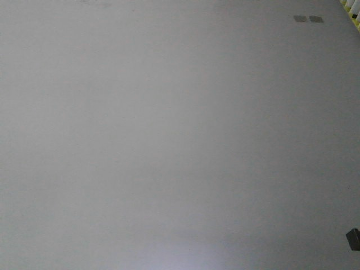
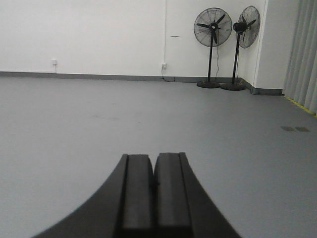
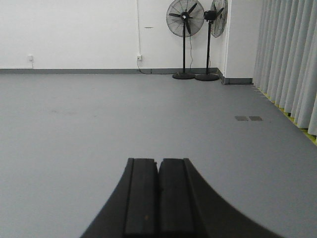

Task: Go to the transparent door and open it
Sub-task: 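Drive the base forward across the grey floor, arms stowed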

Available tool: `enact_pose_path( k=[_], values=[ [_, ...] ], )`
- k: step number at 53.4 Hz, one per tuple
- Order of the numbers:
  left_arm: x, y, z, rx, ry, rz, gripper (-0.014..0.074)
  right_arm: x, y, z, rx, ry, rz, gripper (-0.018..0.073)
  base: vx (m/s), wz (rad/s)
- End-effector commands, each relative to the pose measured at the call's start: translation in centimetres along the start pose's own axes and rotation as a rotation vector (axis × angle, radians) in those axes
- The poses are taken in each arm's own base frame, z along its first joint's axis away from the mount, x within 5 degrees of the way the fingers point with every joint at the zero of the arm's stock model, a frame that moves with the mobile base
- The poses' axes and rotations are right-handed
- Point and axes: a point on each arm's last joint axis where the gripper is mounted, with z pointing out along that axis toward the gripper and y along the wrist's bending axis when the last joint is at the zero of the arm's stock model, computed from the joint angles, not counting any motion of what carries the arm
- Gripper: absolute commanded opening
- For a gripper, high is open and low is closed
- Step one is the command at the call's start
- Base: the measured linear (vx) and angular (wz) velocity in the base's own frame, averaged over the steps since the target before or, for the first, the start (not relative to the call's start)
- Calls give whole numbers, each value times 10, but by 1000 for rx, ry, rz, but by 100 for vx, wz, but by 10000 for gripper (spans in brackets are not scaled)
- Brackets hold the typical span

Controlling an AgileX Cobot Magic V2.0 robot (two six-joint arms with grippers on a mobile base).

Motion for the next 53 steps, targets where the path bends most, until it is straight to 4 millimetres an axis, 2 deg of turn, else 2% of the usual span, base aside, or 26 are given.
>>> enact_pose_path(
  k=[1, 53],
  values=[
    [-3, 0, 0, 6, -71, -15, -6, -7, 1, -1, -7, -90, -15, -9, 0, 0],
    [-3, 0, 0, 6, -71, -15, -6, -7, 1, -1, -7, -90, -15, -9, 5, 1]
  ],
)
